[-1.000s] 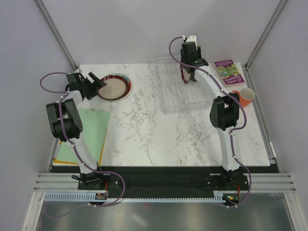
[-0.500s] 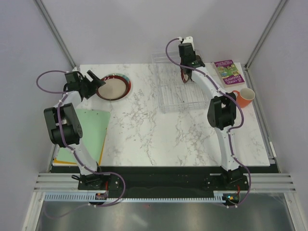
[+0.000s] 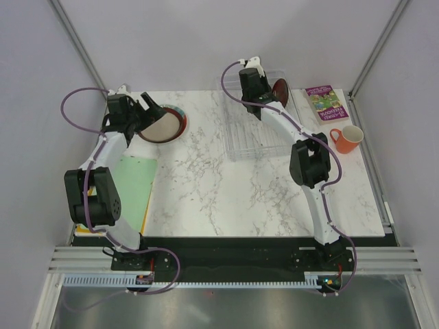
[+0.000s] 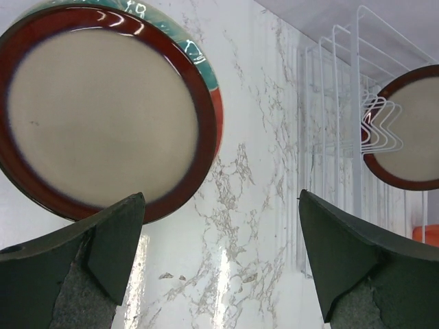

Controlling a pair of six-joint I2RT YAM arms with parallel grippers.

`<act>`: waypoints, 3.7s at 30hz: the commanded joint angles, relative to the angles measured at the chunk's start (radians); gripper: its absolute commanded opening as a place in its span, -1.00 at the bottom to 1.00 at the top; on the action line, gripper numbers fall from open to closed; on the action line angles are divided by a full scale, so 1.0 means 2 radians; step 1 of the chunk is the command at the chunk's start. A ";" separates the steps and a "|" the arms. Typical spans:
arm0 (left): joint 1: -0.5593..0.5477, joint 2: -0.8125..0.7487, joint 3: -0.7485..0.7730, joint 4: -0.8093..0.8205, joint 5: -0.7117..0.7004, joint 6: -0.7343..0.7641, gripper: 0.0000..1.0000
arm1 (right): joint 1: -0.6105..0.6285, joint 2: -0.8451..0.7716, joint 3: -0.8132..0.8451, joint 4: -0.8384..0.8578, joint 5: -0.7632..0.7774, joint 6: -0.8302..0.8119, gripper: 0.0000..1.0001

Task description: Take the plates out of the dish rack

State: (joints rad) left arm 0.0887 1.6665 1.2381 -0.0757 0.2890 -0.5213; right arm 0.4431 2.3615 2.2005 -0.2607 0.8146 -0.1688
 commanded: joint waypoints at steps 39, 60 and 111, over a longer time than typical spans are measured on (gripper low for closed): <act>-0.064 -0.111 -0.143 0.224 0.181 -0.104 0.99 | 0.018 -0.358 -0.103 -0.104 -0.404 0.242 -1.00; -0.099 -0.119 -0.234 0.434 0.190 -0.230 0.99 | 0.017 -0.454 -0.293 0.060 -0.532 0.381 -1.00; 0.048 -0.033 -0.047 0.161 0.154 -0.032 -0.95 | -0.089 -0.448 -0.388 0.074 -0.572 0.364 0.67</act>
State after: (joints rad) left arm 0.1505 1.5612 0.9970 0.2684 0.6113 -0.7063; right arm 0.2859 1.5024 1.4311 -0.1486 -0.3016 0.5968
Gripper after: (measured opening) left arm 0.191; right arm 0.837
